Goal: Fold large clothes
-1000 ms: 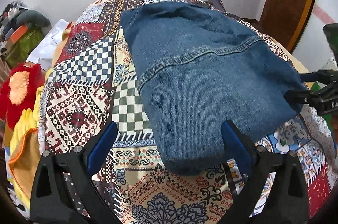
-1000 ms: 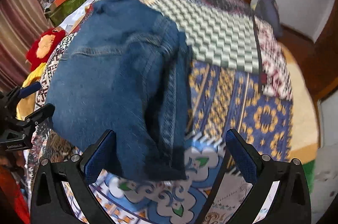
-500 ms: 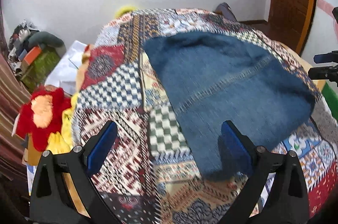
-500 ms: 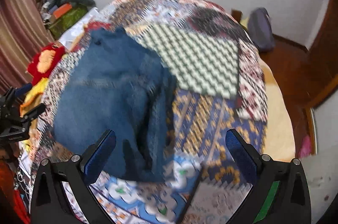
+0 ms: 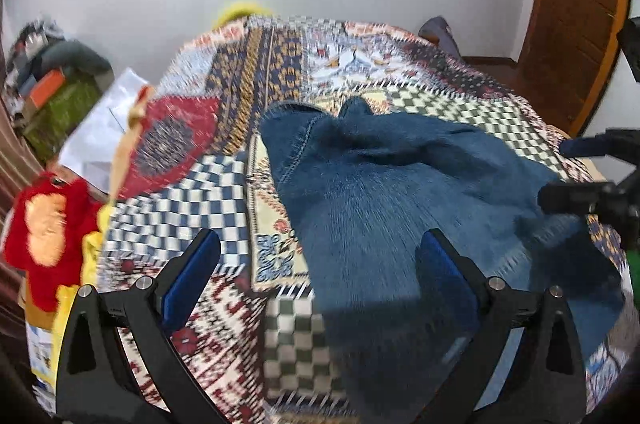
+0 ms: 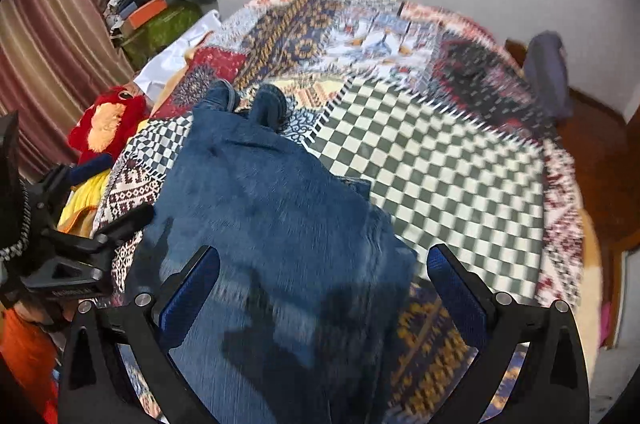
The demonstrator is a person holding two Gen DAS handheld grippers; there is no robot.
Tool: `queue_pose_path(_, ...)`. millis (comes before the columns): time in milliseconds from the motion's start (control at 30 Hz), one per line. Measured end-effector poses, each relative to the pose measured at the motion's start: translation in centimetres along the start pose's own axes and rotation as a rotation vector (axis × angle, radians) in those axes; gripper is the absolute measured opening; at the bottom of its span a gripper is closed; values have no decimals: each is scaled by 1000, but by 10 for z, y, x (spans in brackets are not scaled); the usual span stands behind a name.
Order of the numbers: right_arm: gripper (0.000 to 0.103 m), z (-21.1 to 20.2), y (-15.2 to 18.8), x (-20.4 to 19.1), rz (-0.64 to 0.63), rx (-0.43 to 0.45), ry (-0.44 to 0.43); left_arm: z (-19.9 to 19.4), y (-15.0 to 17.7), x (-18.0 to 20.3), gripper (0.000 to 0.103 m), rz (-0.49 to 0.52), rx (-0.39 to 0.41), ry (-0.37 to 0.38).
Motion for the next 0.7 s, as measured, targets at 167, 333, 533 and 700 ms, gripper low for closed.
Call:
queue_pose_path(167,103,50,4,26,85,-103,-19,35,-9,6,101,-7,-6,25)
queue_pose_path(333,103,66,9,47,173,-133,-99,71,-27,6,101,-35,-47,29)
queue_pose_path(533,103,47,9,70,137,-70,-5,80,-42,-12,102,-89,-41,-2)
queue_pose_path(700,103,5,0,85,99,-15,114,40,-57,-31,102,-52,34,-73)
Point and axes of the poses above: each gripper's, at about its wrist camera, not at the fingertips, and z roughly the way its jaws point, x to its right, y to its underside, the point moved 9 cm from there along z, roughly the way its jaws point, and after that the axes turned 7 degrees about x, right-handed, at the moved point
